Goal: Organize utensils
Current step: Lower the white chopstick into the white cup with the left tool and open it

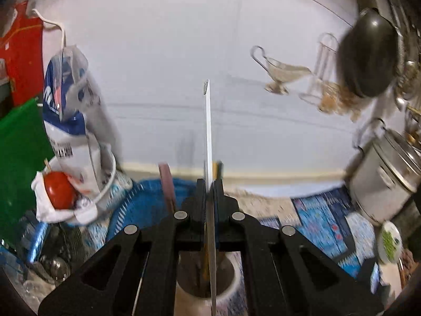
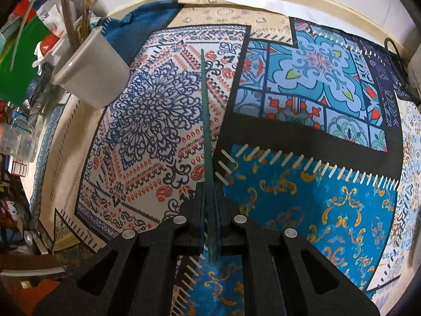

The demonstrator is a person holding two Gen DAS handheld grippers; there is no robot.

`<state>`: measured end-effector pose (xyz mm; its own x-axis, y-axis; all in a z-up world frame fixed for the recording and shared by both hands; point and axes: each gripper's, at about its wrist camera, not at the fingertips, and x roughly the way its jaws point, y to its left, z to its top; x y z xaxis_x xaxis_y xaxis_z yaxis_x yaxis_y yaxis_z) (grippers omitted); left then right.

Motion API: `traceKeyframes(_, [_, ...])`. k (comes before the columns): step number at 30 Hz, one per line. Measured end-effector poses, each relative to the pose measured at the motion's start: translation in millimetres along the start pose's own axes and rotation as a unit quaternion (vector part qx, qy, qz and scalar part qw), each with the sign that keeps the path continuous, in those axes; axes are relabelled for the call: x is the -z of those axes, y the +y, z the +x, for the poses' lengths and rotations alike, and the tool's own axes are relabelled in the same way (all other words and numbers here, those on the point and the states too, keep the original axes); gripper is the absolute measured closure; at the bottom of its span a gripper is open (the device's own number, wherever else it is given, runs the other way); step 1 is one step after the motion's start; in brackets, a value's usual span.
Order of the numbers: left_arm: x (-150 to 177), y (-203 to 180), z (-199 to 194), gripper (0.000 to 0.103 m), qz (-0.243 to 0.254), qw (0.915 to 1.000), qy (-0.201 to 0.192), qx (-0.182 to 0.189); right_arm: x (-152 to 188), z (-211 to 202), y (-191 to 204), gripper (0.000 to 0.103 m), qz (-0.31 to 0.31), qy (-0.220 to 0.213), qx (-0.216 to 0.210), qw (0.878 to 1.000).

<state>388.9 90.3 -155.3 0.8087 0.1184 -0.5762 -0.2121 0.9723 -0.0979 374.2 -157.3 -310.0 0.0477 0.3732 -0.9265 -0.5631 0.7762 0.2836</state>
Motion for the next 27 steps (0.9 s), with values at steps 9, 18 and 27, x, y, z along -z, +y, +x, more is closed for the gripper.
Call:
traceKeyframes(9, [15.7,2.4,40.6,0.100,0.012,0.9981,-0.040,-0.044,-23.8,-2.7,-2.3,0.092,-0.001,-0.005,0.020,1.000])
traceKeyframes(18, [37.7,8.3,47.6,0.100,0.016,0.9987,-0.039,-0.029,-68.2,26.8,11.5,0.092,-0.022,-0.001,0.044,0.999])
traceKeyframes(27, [45.7,7.4,45.3,0.103,0.025,0.9995,-0.016,-0.013,-84.5,43.0,29.9,0.093,-0.066,-0.004,0.080,0.995])
